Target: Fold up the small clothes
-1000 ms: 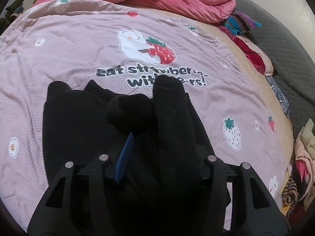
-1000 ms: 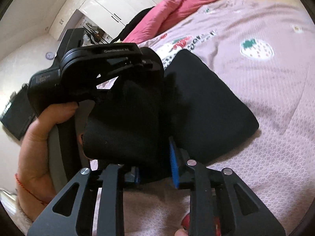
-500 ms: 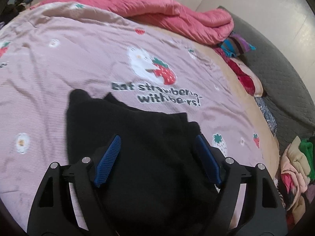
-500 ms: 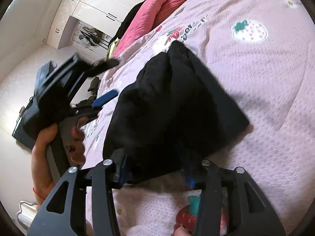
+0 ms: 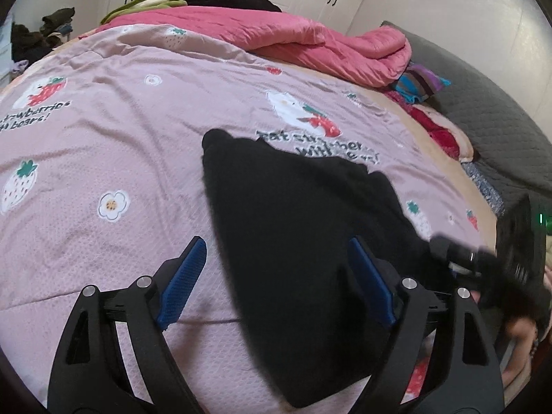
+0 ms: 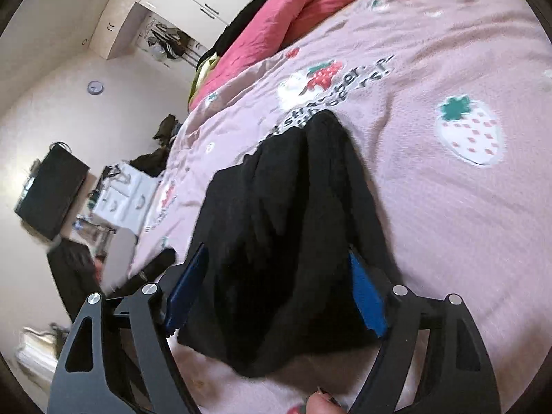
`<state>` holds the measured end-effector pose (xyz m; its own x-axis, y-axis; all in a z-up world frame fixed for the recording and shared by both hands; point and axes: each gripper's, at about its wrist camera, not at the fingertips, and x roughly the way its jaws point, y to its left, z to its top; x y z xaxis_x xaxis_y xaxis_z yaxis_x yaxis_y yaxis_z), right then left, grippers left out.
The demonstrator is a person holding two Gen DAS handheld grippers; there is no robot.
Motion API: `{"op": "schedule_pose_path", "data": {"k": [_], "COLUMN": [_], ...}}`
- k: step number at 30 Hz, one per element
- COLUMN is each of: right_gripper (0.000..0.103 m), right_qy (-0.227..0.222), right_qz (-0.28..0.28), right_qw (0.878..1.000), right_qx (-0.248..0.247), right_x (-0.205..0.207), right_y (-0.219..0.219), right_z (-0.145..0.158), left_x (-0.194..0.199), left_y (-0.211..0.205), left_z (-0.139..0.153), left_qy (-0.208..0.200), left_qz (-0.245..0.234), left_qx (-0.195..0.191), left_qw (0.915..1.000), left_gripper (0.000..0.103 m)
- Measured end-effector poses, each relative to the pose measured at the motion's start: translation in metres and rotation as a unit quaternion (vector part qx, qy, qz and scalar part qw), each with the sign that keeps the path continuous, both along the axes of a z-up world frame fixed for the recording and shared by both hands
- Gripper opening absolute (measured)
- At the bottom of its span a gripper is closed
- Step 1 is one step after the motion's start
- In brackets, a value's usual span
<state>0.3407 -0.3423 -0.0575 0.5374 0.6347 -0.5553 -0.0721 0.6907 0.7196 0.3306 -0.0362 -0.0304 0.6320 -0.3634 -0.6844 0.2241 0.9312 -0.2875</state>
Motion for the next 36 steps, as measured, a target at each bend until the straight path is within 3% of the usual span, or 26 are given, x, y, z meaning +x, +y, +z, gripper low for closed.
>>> {"op": "schedule_pose_path", "data": {"k": [3,6,10,13,14,15,18,24,28,33,34,36], "right_gripper": [0.078,0.078,0.068,0.049,0.032,0.026,0.019,0.018,0.018,0.019,0.022,0.039], "right_qy": [0.016,0.017,0.009,-0.006,-0.015,-0.032,-0.075,-0.125,-0.094,-0.078,-0.079,-0.067], "right_qz": [0.026,0.028,0.024,0.03,0.033,0.035,0.042,0.03,0.026,0.015,0.011,0.007], "right_qw": [0.999,0.998,0.996,0.993,0.993,0.991,0.982,0.969,0.972,0.98,0.979,0.977], "right_qx": [-0.04,-0.05,-0.089,-0.113,-0.114,-0.126,-0.166,-0.212,-0.216,-0.182,-0.185,-0.201], "right_x": [0.023,0.033,0.052,0.053,0.053,0.051,0.045,0.04,0.052,0.058,0.057,0.056], "right_y": [0.014,0.017,0.026,0.032,0.033,0.036,0.045,0.041,0.034,0.023,0.023,0.023], "right_z": [-0.001,0.002,0.0,-0.003,-0.002,0.002,0.018,0.04,0.016,0.002,0.002,0.0], "left_x": [0.0,0.0,-0.001,0.0,-0.001,0.0,0.0,-0.006,-0.007,-0.008,-0.008,-0.008], "left_y": [-0.005,-0.011,-0.02,-0.021,-0.021,-0.021,-0.022,-0.036,-0.045,-0.047,-0.046,-0.045], "left_z": [-0.002,-0.001,-0.004,-0.006,-0.006,-0.007,-0.008,-0.007,-0.01,-0.011,-0.011,-0.012], "left_qy": [-0.007,-0.013,-0.016,-0.015,-0.015,-0.014,-0.01,-0.01,-0.01,-0.007,-0.007,-0.004], "left_qz": [-0.001,-0.009,-0.019,-0.02,-0.02,-0.019,-0.02,-0.043,-0.051,-0.055,-0.054,-0.054], "left_qx": [0.029,0.043,0.069,0.069,0.068,0.068,0.057,0.04,0.049,0.048,0.046,0.046], "left_qw": [0.9996,0.999,0.9973,0.9973,0.9973,0.9974,0.9981,0.9983,0.9974,0.9973,0.9974,0.9975], "left_gripper": [0.079,0.08,0.081,0.081,0.081,0.081,0.081,0.081,0.083,0.084,0.084,0.085]}}
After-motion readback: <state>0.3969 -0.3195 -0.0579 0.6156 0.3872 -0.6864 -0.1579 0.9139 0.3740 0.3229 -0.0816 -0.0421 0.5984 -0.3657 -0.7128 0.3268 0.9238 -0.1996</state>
